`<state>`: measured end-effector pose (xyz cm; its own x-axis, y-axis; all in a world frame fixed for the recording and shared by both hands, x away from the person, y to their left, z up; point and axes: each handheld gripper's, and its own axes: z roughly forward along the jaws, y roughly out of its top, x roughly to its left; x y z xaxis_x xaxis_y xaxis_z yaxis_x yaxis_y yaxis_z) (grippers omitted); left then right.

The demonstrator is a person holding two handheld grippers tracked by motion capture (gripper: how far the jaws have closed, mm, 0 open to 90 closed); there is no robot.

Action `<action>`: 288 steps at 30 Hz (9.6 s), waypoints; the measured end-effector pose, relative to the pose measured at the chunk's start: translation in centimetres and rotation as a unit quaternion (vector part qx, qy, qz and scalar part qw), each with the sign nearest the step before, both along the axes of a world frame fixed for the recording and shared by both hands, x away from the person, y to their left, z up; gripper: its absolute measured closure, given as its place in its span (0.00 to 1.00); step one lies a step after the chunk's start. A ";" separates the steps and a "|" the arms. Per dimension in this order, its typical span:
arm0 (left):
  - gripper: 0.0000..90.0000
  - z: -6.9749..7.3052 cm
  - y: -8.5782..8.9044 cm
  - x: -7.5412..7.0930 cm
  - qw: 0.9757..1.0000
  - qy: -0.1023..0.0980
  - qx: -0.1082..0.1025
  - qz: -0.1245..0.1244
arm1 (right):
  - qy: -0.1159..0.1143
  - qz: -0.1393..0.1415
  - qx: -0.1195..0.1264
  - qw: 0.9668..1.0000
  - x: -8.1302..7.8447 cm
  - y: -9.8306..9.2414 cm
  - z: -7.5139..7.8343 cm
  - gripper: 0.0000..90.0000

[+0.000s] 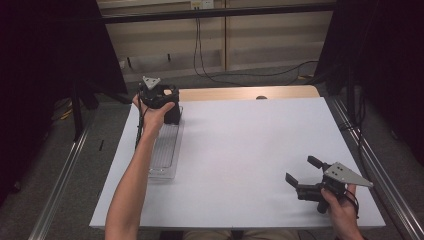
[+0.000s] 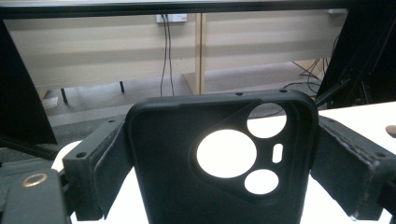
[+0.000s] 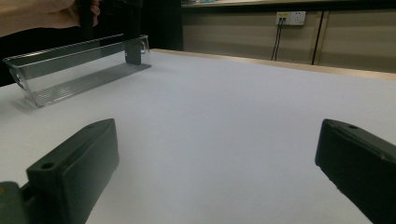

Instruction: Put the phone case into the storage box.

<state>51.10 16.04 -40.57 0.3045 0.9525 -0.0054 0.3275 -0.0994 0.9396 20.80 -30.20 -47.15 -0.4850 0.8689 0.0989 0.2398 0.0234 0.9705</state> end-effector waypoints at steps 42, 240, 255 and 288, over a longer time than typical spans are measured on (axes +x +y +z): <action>0.13 0.3 0.5 -0.2 0.999 0.012 -0.028 0.018 | 0.002 0.003 -0.003 1.000 0.1 0.0 -0.1 0.00; 0.03 0.2 6.9 -20.6 0.979 -0.087 -0.092 -0.159 | -0.018 -0.021 -0.008 1.000 -0.2 -0.1 0.4 0.00; 0.03 -2.0 8.1 -23.3 0.982 -0.072 -0.082 -0.153 | -0.020 -0.027 -0.006 0.999 -0.3 -0.2 0.4 0.00; 0.03 -5.3 7.7 -25.9 0.987 -0.056 -0.063 -0.138 | -0.017 -0.022 -0.016 0.999 -0.3 -0.2 0.2 0.00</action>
